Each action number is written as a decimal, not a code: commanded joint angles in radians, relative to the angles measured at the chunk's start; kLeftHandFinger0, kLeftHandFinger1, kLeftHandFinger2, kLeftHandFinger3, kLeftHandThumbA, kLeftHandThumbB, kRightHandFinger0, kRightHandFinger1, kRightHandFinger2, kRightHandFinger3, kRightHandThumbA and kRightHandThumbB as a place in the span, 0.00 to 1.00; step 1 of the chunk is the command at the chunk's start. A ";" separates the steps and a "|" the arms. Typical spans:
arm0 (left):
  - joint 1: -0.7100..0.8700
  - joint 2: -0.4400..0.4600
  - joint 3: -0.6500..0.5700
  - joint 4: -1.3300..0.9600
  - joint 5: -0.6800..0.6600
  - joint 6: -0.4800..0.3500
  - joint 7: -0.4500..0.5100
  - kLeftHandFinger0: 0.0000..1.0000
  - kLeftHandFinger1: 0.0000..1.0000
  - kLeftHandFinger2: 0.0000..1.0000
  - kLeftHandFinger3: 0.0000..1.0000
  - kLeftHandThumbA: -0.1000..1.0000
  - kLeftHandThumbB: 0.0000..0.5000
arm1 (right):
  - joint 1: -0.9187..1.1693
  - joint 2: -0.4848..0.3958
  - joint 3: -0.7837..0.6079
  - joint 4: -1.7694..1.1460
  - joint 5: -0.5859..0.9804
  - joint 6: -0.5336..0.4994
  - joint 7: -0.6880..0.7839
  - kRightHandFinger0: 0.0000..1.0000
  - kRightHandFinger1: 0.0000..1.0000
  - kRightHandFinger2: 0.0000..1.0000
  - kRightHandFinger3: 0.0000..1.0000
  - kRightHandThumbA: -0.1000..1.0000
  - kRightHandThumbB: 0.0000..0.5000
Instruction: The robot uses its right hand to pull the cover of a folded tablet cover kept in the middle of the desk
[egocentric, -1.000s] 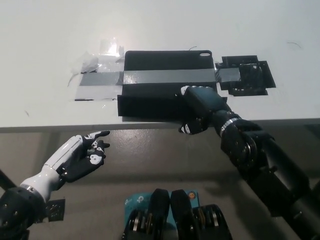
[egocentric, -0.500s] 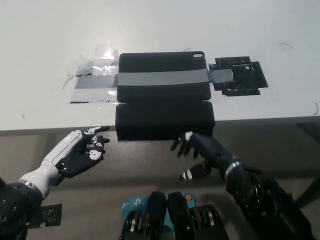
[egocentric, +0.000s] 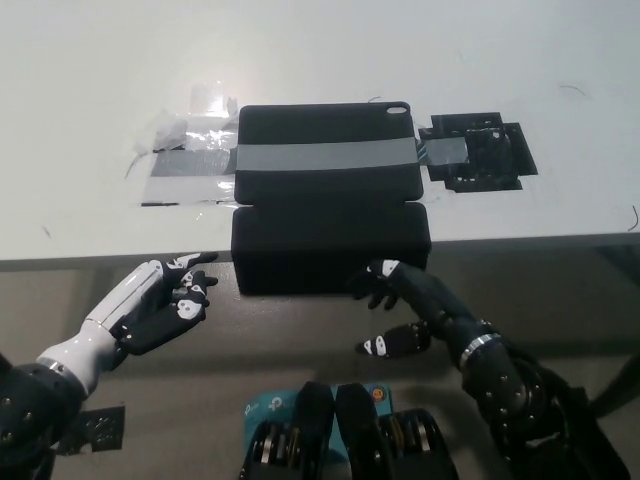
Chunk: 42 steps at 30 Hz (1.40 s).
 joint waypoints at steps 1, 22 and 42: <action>-0.030 0.023 0.013 -0.003 0.004 0.013 -0.009 0.76 0.83 0.94 1.00 1.00 0.23 | -0.007 -0.029 -0.018 -0.103 0.032 0.001 0.040 0.44 0.48 0.56 0.64 1.00 0.54; -0.006 0.026 0.009 0.000 0.011 0.011 -0.013 0.72 0.81 0.93 1.00 1.00 0.27 | 0.137 -0.096 -0.520 -0.380 0.497 0.109 0.080 0.55 0.65 0.77 0.99 1.00 0.42; 0.024 0.020 0.021 -0.019 0.003 0.012 -0.011 0.73 0.82 0.95 1.00 1.00 0.28 | 0.142 -0.035 -0.560 -0.306 0.451 0.160 -0.018 0.41 0.53 0.64 0.95 0.99 0.22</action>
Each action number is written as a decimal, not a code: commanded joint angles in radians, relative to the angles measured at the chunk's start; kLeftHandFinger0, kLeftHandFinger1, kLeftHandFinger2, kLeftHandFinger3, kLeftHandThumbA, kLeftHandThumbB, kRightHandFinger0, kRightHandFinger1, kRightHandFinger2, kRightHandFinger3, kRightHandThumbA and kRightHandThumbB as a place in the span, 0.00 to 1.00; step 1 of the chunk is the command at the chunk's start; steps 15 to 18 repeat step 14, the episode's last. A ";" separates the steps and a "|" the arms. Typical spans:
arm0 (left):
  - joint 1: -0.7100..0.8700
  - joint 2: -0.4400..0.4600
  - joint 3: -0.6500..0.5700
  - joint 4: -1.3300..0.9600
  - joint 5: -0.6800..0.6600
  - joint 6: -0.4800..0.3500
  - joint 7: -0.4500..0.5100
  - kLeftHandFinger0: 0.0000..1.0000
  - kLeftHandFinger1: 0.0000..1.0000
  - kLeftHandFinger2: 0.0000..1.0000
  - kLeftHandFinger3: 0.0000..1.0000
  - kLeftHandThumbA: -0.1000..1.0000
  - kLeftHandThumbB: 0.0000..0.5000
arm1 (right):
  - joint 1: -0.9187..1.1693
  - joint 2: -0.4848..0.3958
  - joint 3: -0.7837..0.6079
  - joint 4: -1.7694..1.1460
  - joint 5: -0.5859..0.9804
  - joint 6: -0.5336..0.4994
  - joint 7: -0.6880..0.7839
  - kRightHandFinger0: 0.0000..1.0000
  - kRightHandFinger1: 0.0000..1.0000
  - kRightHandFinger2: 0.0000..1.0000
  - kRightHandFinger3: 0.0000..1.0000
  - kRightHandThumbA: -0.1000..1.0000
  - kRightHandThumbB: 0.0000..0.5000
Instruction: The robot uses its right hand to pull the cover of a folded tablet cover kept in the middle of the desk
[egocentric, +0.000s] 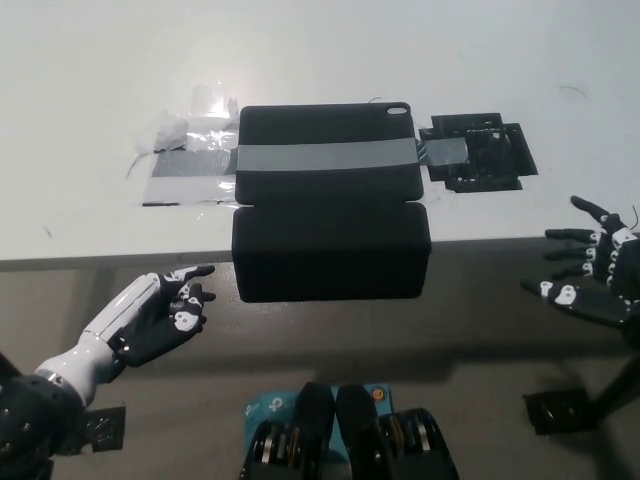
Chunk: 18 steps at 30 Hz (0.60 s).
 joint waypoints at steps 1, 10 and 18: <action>-0.007 0.021 0.016 -0.028 0.002 0.013 -0.004 0.73 0.82 0.95 1.00 1.00 0.26 | -0.018 -0.010 0.003 -0.020 0.014 -0.005 -0.042 0.42 0.54 0.64 0.96 0.99 0.22; -0.004 0.027 0.012 -0.031 0.007 0.013 -0.010 0.74 0.82 0.94 1.00 1.00 0.29 | -0.004 -0.012 0.016 -0.028 0.027 0.012 -0.051 0.45 0.56 0.67 0.97 0.98 0.23; -0.004 0.025 0.013 -0.030 0.003 0.013 -0.011 0.74 0.82 0.94 1.00 1.00 0.27 | -0.004 -0.016 0.020 -0.027 0.027 0.010 -0.051 0.46 0.56 0.67 0.98 0.99 0.25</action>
